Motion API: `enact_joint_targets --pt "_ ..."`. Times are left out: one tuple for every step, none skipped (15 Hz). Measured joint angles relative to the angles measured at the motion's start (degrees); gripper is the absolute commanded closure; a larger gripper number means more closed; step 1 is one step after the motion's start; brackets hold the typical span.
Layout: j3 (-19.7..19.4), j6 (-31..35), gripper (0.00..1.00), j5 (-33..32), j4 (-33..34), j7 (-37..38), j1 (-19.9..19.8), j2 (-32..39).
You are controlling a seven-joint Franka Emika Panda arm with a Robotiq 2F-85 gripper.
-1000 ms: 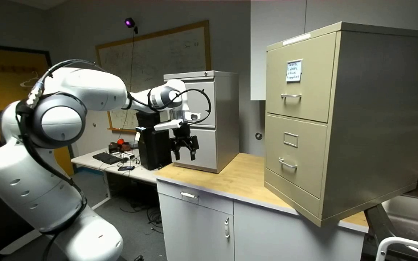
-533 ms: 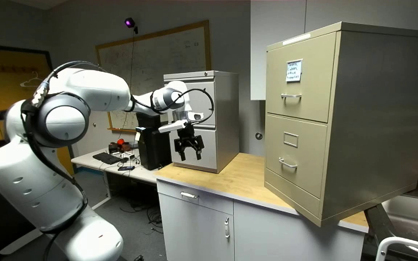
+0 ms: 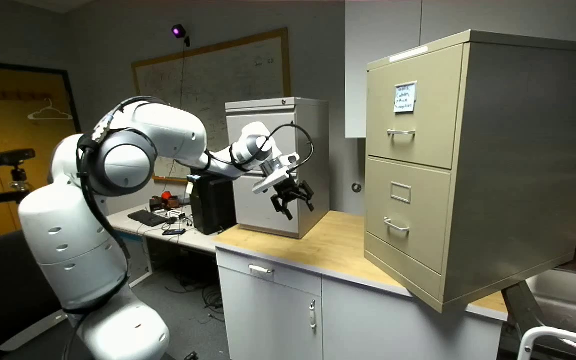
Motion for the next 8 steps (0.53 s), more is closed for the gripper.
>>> enact_joint_targets --pt "-0.5 2.1 0.0 -1.8 1.0 -0.1 -0.3 1.4" --pt "-1.1 4.0 0.0 -3.5 2.3 -0.1 -0.7 2.9" --pt "-1.7 5.7 0.0 -4.8 3.7 -0.1 -1.2 4.3" --pt "-2.5 7.1 0.0 -5.9 5.4 -0.1 -1.7 5.7" --pt "-3.2 8.2 0.0 -6.8 7.2 -0.2 -2.1 7.1" --pt "-4.0 9.0 0.0 -7.2 9.0 -0.4 -2.6 8.4" --pt "-4.8 9.5 0.0 -7.2 11.0 -0.9 -3.0 9.7" --pt "-5.5 9.7 0.0 -7.2 12.9 -1.5 -3.5 11.0"
